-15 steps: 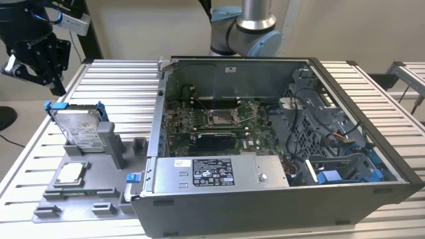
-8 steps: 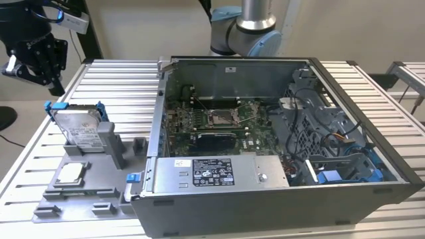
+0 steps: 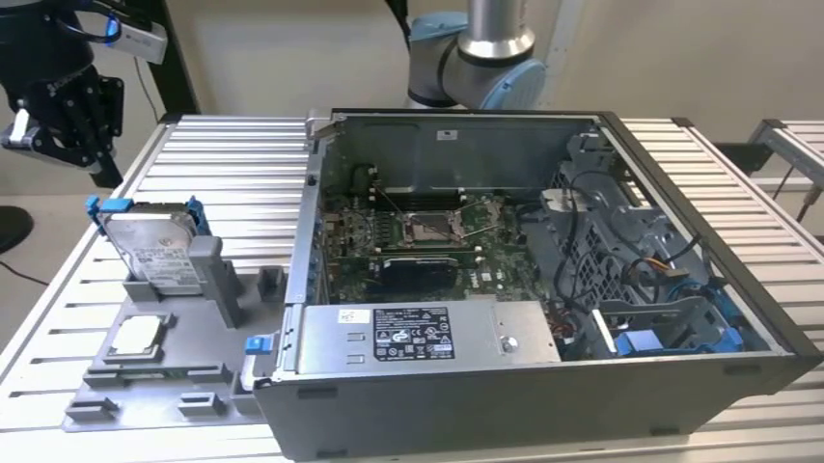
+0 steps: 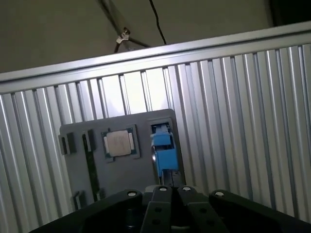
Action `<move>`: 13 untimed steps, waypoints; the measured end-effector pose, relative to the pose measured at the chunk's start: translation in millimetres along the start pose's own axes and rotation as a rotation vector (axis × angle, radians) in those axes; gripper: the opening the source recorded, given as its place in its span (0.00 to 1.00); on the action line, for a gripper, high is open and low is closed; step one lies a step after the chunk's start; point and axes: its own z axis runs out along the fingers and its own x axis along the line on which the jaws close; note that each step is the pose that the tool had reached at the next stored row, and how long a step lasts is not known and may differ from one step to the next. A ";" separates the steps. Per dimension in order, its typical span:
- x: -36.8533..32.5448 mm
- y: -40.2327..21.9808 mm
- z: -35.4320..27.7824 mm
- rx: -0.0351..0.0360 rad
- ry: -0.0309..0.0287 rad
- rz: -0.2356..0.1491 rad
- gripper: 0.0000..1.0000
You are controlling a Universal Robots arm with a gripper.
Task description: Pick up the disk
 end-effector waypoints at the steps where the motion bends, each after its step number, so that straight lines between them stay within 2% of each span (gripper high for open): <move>1: 1.3 0.7 0.0 0.0007 -0.0008 -0.005 0.00; 6: 6.5 1.7 0.9 0.0032 -0.0032 -0.031 0.00; 9: 7.0 1.9 1.2 0.0068 -0.0036 -0.066 0.00; 13: 7.0 2.0 1.3 0.0071 -0.0036 -0.068 0.00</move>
